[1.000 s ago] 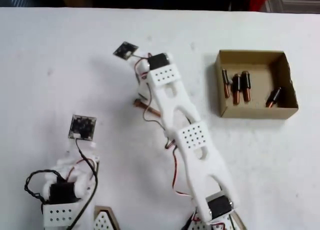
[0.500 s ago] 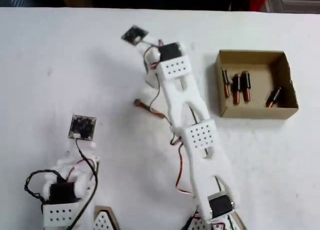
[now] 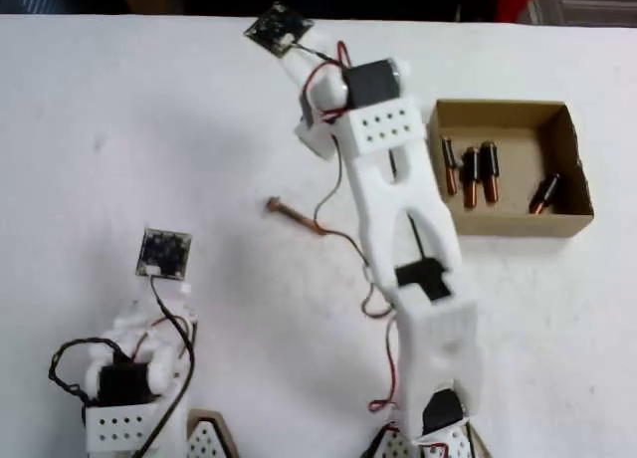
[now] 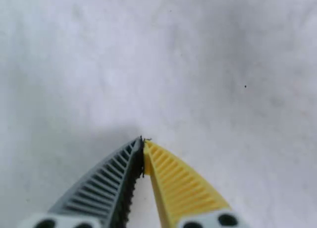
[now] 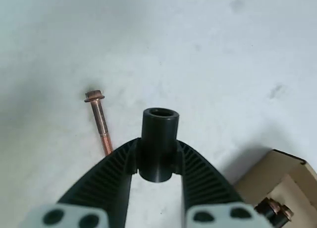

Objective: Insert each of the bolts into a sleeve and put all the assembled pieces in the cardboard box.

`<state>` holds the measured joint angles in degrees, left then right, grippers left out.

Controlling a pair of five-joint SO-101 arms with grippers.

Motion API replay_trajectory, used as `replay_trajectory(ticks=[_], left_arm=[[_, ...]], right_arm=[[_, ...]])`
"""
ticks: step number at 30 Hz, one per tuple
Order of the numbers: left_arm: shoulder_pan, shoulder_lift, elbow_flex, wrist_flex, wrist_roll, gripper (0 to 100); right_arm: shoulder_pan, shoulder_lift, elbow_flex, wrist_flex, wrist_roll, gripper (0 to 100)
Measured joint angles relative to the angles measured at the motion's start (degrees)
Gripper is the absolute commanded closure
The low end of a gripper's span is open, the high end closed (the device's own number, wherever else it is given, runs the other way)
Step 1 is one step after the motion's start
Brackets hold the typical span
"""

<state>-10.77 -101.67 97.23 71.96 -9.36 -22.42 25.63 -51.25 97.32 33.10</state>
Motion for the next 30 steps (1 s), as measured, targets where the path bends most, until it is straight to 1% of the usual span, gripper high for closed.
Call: replay_trajectory(ticks=[9, 14, 18, 24, 30], left_arm=[[0.0, 0.0, 0.0, 0.0, 0.0, 98], [0.0, 0.0, 0.0, 0.0, 0.0, 98], [2.6, 0.0, 0.0, 0.0, 0.0, 98], [4.1, 0.0, 0.0, -0.3, 0.0, 98], [4.1, 0.0, 0.0, -3.9, 0.0, 98]], right_arm=[[0.5, -25.9, 21.6, 0.0, 0.0, 98.2], [3.4, -38.3, 33.1, 0.0, 0.0, 98.2], [6.4, -46.0, 42.3, -0.5, 0.0, 98.2], [10.4, -55.5, 55.0, -4.5, 0.0, 98.2], [13.1, -65.3, 69.2, -11.2, 0.1, 98.2]])
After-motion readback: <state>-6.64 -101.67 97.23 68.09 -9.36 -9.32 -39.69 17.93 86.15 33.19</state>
